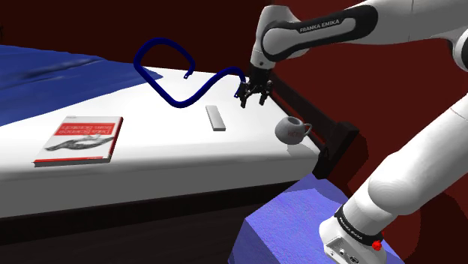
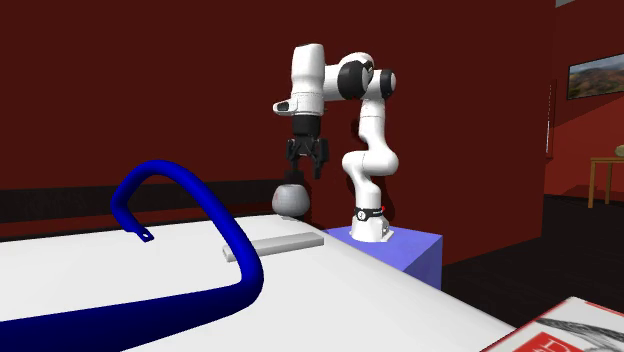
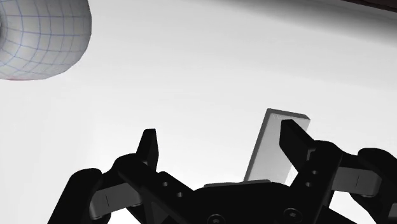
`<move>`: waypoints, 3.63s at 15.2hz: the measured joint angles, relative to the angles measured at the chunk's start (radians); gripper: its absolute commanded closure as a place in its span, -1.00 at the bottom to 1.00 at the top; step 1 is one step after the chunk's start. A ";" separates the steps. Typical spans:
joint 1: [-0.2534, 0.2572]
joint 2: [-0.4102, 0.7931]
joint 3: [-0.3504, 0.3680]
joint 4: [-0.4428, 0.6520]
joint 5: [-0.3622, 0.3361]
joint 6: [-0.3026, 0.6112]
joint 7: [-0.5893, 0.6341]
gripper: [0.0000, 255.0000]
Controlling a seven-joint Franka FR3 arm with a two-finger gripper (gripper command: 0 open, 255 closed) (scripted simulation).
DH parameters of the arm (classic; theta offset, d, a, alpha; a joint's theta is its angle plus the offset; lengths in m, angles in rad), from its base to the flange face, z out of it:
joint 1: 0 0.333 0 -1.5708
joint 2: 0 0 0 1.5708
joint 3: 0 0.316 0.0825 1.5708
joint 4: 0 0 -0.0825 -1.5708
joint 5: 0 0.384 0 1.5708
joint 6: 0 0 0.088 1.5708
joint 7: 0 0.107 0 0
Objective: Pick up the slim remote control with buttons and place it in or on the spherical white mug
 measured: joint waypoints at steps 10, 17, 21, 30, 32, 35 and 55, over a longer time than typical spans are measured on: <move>0.027 0.397 0.018 0.330 -0.025 0.063 0.090 -1.00; 0.045 0.569 0.014 0.484 -0.036 0.081 0.116 -1.00; 0.047 0.596 0.012 0.463 -0.041 0.128 0.118 -1.00; 0.047 0.604 0.011 0.460 -0.043 0.140 0.119 1.00; 0.047 0.604 0.011 0.460 -0.043 0.140 0.119 1.00; 0.047 0.604 0.011 0.460 -0.043 0.140 0.120 1.00; 0.046 0.537 0.018 0.565 -0.029 -0.032 0.114 1.00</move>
